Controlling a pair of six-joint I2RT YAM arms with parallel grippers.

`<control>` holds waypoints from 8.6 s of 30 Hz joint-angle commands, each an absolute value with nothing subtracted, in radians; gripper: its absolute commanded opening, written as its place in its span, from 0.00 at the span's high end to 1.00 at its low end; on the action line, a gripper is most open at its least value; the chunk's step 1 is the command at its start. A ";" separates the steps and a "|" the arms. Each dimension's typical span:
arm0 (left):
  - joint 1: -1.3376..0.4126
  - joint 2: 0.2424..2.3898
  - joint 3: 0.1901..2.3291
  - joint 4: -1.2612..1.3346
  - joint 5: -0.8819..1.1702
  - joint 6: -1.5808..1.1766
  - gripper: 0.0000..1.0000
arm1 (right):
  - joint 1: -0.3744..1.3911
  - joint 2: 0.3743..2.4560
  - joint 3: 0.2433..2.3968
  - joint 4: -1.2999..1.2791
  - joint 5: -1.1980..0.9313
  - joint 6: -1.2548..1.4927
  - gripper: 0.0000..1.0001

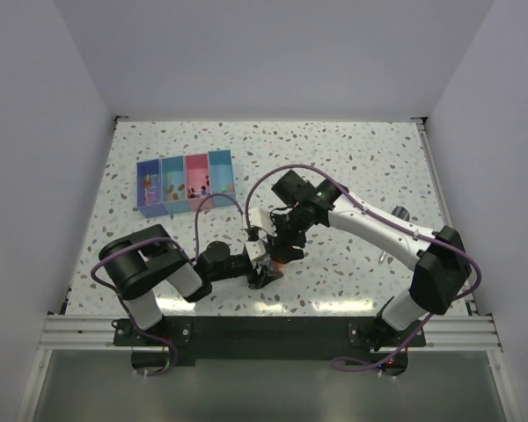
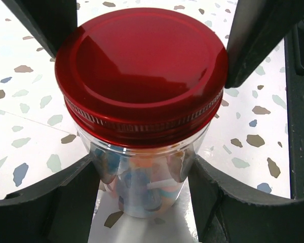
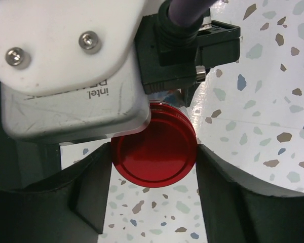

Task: Pack the candies
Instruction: Screw the bottle lid onto the packing bottle.

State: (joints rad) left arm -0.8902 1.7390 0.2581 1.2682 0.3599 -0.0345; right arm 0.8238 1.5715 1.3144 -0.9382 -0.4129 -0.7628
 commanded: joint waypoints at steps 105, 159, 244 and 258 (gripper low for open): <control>-0.904 1.628 0.279 1.249 0.420 0.025 0.77 | 0.828 1.580 1.355 -1.005 -0.489 -0.756 0.25; -0.925 1.713 0.218 1.600 0.137 -0.252 0.98 | 0.841 1.381 0.986 -0.394 -0.066 0.292 0.38; -0.923 1.612 0.232 1.462 0.167 -0.080 0.99 | 0.818 1.401 1.065 -0.523 -0.187 0.218 0.62; -0.925 1.707 0.253 1.577 0.046 -0.113 0.99 | 0.857 1.404 1.042 -0.522 0.054 0.397 0.64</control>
State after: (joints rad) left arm -0.9253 1.6852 0.2199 1.2491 0.1745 -0.1173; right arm 0.8570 1.4033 1.0630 -0.5583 -0.0853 0.2451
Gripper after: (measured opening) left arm 0.693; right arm 0.655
